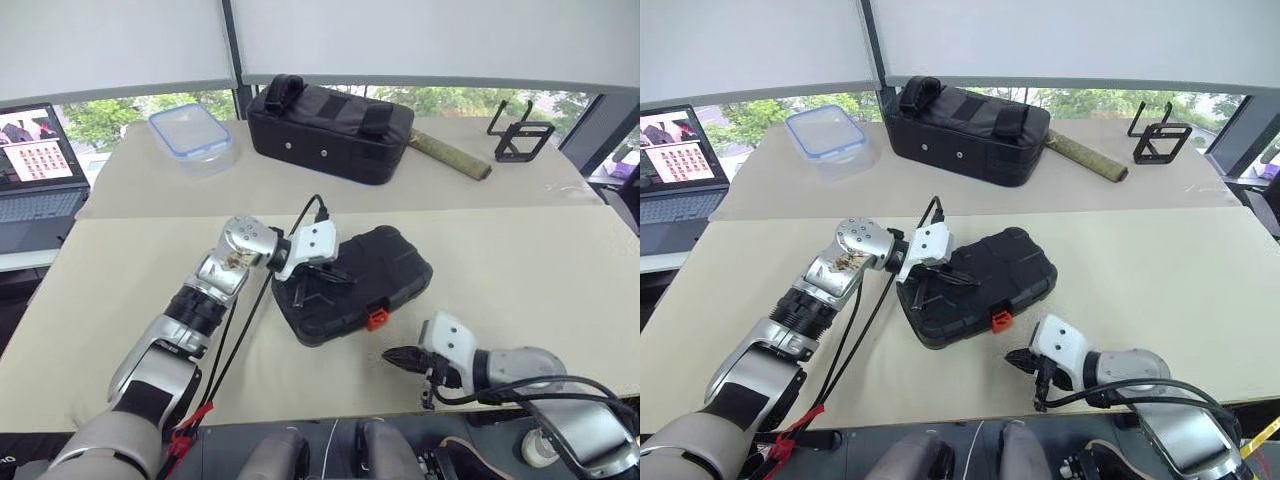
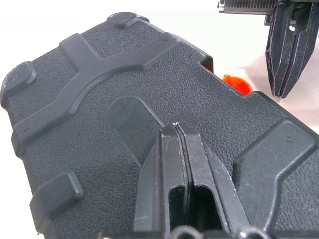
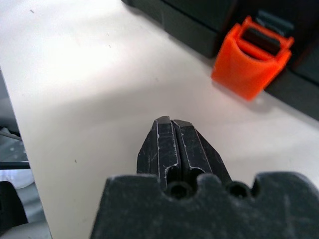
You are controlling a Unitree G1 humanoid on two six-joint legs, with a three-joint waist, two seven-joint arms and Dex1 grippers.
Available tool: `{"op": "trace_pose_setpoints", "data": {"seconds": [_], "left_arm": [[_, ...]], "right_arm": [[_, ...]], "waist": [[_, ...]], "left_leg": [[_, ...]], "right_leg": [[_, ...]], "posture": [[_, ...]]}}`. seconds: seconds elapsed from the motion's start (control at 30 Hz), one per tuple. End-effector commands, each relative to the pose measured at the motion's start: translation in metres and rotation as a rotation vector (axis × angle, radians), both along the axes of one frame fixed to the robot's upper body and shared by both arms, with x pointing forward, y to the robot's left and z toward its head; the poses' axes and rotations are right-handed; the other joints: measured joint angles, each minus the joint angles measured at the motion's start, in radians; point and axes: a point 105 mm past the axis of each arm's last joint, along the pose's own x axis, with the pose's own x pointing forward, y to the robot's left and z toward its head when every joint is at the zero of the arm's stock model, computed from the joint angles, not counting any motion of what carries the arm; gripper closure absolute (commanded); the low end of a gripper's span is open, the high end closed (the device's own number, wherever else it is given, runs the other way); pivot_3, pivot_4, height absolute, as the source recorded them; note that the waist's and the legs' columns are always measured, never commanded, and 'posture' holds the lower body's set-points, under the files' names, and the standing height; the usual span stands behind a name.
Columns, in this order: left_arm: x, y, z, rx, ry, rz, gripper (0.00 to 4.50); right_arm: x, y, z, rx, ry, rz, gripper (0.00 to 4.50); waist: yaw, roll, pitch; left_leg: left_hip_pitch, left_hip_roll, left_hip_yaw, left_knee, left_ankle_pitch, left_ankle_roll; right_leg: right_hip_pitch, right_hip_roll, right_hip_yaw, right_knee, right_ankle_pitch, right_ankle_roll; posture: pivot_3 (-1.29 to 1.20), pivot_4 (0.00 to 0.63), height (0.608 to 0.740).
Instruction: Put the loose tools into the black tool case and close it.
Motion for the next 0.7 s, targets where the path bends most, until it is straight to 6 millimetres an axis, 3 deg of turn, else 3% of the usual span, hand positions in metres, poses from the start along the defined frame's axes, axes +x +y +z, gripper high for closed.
{"op": "trace_pose_setpoints", "data": {"seconds": [0.03,0.27,0.57,0.7], "left_arm": [[0.004,0.005,-0.021,0.083,0.028,0.045,4.47],[0.0,-0.004,-0.018,0.094,0.01,0.002,4.47],[0.001,-0.004,-0.017,0.11,-0.001,-0.014,4.47],[0.002,-0.003,-0.019,0.119,-0.004,-0.018,4.47]], "right_arm": [[0.008,0.001,0.004,-0.01,-0.055,-0.038,4.5],[0.035,0.005,-0.001,0.007,-0.141,-0.11,4.5],[0.038,0.013,0.049,0.226,-0.423,-0.104,4.5],[0.035,0.011,0.057,0.251,-0.465,-0.111,4.5]], "waist": [[0.0,0.0,0.0],[0.001,-0.001,-0.001],[-0.007,-0.001,-0.001],[-0.013,-0.001,-0.001]], "left_leg": [[0.0,0.0,0.0,0.0,0.0,0.0],[0.001,0.0,0.0,0.0,0.0,0.0],[0.001,-0.001,0.0,0.0,0.0,0.0],[0.001,0.0,0.0,-0.001,0.001,-0.001]], "right_leg": [[0.0,0.0,0.0,0.0,0.0,0.0],[0.001,0.001,0.0,0.0,0.0,0.0],[0.0,0.004,0.0,0.001,0.0,0.0],[-0.001,0.005,0.001,0.001,0.0,0.0]], "posture": [[0.0,0.15,0.714],[0.0,0.15,0.714],[0.0,0.15,0.714],[0.0,0.15,0.714]]}}
